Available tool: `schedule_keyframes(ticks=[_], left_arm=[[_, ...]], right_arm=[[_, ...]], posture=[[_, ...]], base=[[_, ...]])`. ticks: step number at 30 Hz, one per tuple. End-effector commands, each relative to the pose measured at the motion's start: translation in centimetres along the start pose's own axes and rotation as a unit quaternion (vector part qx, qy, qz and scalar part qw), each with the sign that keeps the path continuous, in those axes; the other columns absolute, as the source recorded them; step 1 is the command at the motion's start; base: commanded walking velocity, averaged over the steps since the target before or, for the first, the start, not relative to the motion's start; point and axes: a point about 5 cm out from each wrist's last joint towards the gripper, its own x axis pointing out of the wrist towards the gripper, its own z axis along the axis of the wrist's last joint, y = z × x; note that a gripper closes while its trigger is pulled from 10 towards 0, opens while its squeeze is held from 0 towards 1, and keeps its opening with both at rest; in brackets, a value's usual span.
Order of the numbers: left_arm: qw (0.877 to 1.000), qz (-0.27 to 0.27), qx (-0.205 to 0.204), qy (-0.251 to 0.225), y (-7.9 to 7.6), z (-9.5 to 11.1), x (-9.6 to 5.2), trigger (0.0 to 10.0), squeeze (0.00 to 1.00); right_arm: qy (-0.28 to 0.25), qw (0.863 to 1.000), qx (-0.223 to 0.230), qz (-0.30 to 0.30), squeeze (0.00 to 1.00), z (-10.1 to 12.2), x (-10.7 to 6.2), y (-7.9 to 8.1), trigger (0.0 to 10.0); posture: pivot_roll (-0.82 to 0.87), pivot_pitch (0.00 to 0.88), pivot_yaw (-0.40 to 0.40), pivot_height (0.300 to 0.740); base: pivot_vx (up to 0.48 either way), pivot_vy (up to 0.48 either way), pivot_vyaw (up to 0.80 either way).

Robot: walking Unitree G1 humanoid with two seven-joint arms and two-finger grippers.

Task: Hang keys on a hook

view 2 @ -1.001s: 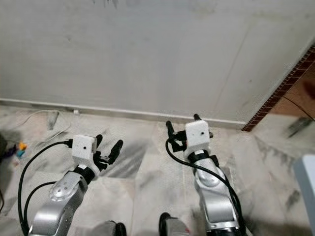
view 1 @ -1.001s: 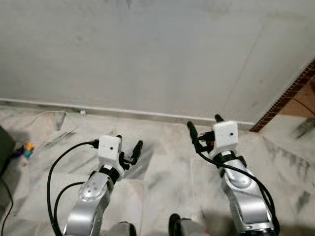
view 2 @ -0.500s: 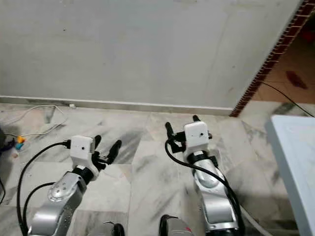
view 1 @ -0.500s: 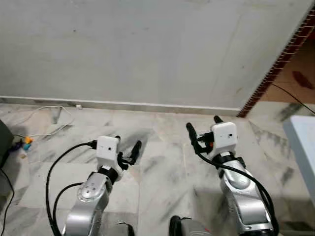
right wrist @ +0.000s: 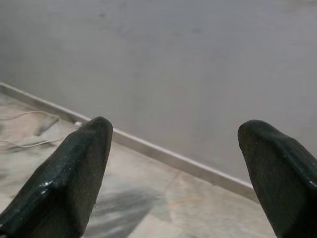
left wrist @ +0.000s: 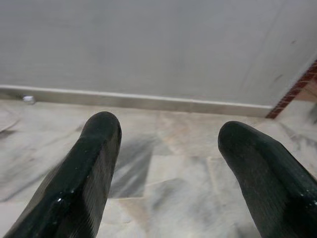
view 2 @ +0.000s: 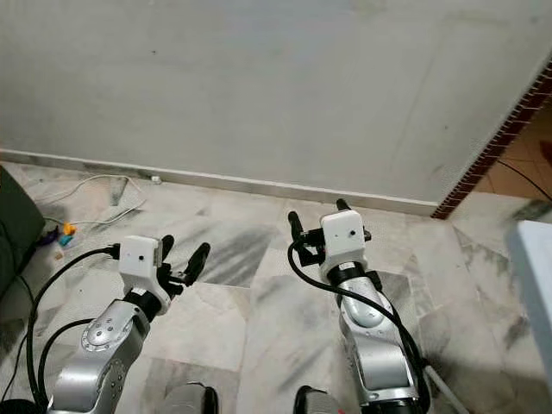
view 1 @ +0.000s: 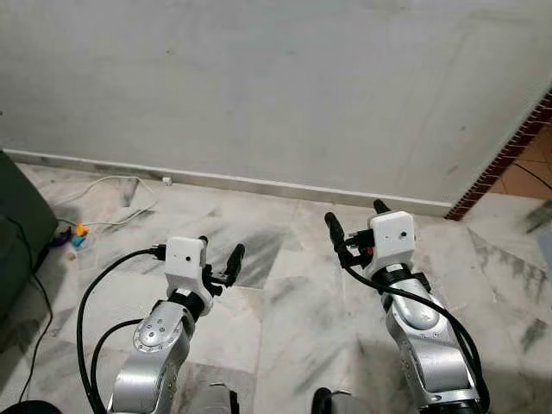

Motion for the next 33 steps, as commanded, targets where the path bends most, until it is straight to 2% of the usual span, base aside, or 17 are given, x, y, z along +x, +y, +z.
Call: schedule_keyframes(ticks=[1,10,16,33], left_arm=[[1.000,-0.009,-0.002,0.002,-0.2,0.0,-0.1,10.0,0.00],[1.000,-0.017,0.003,0.004,-0.2,0.0,-0.2,10.0,0.00],[1.000,-0.023,0.013,0.000,0.2,0.3,-0.2,10.0,0.00],[1.000,-0.021,0.007,-0.017,0.0,1.0,0.3,10.0,0.00]], right_arm=[[0.006,1.000,-0.002,-0.001,0.00,-0.2,-0.3,-0.1,10.0],[0.010,1.000,0.000,-0.003,0.00,-0.4,-0.5,0.0,10.0],[0.013,1.000,-0.001,-0.003,0.00,-0.4,-0.5,-0.1,10.0],[0.016,1.000,0.003,-0.011,0.00,-0.5,-0.3,-0.1,10.0]], posture=[[0.01,0.193,0.011,0.740],[0.01,0.200,0.012,0.740],[0.01,0.200,0.008,0.740],[0.01,0.190,0.019,0.740]], base=[[0.000,0.469,0.00],[0.000,0.464,0.00],[0.000,0.000,0.00],[0.000,0.000,-0.78]])
